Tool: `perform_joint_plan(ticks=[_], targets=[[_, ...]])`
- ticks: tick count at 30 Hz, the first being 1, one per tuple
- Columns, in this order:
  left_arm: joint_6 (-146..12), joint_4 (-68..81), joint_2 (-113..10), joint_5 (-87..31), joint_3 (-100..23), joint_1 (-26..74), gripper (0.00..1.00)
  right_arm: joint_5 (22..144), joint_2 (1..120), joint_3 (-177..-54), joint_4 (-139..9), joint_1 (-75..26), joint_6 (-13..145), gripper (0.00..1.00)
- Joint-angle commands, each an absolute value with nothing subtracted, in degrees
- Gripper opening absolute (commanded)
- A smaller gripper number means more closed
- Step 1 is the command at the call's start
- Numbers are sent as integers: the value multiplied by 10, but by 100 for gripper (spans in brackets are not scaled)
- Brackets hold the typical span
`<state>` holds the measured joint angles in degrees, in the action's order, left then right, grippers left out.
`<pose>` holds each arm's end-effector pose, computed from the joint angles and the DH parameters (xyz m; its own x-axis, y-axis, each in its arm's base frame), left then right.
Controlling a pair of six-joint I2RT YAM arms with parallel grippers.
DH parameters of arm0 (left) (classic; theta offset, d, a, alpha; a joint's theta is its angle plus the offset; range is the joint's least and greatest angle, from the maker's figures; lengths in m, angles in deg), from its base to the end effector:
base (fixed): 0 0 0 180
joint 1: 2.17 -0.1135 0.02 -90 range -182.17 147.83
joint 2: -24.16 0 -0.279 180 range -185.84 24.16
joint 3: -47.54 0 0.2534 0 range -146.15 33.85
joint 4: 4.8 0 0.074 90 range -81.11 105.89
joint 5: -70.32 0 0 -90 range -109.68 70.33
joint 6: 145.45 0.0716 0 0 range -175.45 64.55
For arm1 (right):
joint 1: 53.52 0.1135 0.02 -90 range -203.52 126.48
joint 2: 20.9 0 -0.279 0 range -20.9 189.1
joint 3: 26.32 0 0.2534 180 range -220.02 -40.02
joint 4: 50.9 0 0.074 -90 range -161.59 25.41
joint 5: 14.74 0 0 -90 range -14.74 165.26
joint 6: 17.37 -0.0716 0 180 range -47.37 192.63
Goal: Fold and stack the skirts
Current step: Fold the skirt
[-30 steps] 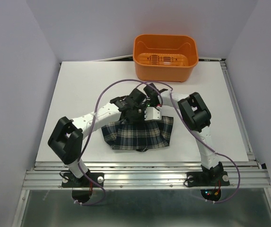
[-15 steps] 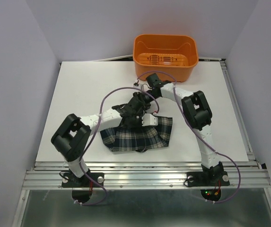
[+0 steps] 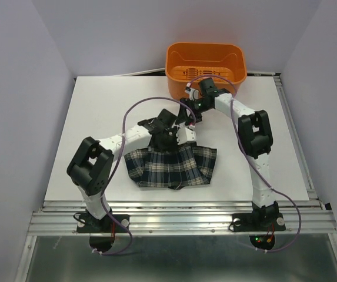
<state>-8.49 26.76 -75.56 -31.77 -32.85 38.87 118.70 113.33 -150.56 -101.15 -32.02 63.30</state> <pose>0.2896 -0.2720 0.1929 0.1426 0.8234 -0.5493 0.9339 0.0718 0.3501 0.4720 0.2388 0.1601 -0.8916 -0.2247 -0.3930 -0.4450 0.5948 0.6695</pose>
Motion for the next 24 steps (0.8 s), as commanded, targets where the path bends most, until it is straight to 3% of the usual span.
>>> perform_joint_plan(ticks=[1, 7, 10, 12, 16, 24], targets=[[-134, 331, -701, -362, -413, 364, 45, 1169, 1037, -1506, -1023, -352, 632, 81], [-227, 367, -631, -383, -469, 332, 51, 1152, 950, -1491, -1057, -373, 673, 75], [-282, 376, -608, -415, -454, 315, 52, 1218, 880, -1431, -1070, -367, 683, 67], [-318, 375, -600, -465, -429, 307, 52, 1230, 855, -1402, -1096, -347, 710, 61], [-408, 333, -596, -527, -331, 287, 48, 1196, 796, -1307, -1107, -243, 765, 59], [-493, 267, -671, -560, -264, 258, 44, 1107, 844, -1179, -1048, -197, 750, 58]])
